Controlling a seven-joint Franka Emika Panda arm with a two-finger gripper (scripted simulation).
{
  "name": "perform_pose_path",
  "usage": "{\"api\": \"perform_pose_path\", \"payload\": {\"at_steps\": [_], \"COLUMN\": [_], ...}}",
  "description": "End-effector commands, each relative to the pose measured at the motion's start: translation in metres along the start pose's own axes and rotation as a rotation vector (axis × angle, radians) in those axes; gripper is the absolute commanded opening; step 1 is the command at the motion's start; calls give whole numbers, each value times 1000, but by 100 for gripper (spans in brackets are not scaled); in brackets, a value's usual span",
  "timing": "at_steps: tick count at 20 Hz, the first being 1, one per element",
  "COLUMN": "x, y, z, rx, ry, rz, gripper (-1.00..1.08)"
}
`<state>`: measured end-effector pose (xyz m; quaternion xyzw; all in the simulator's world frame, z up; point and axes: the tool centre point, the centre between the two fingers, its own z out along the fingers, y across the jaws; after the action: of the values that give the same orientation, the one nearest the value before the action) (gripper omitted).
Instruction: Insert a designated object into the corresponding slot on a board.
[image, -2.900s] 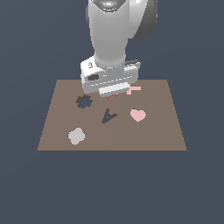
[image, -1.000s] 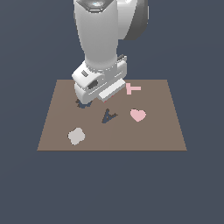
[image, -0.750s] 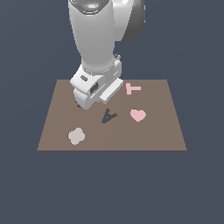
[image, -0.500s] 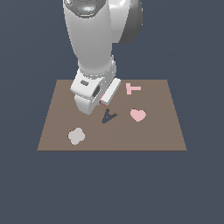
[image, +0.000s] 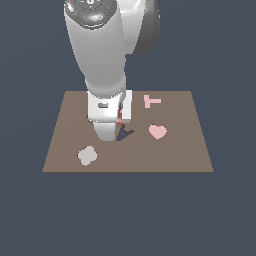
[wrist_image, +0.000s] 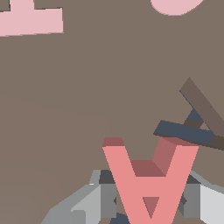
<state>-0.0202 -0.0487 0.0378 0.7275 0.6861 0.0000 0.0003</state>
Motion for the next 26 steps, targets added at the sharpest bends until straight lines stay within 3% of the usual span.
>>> {"api": "perform_pose_path", "payload": {"at_steps": [1,15,26], "x": [1,17,30], "y": [7,38,48], "z": [0,-2,-2], "rx": [0,0,1], "ry": [0,0,0], "rz": [-105,-657,-922], "gripper": [-100,-100,-100]}}
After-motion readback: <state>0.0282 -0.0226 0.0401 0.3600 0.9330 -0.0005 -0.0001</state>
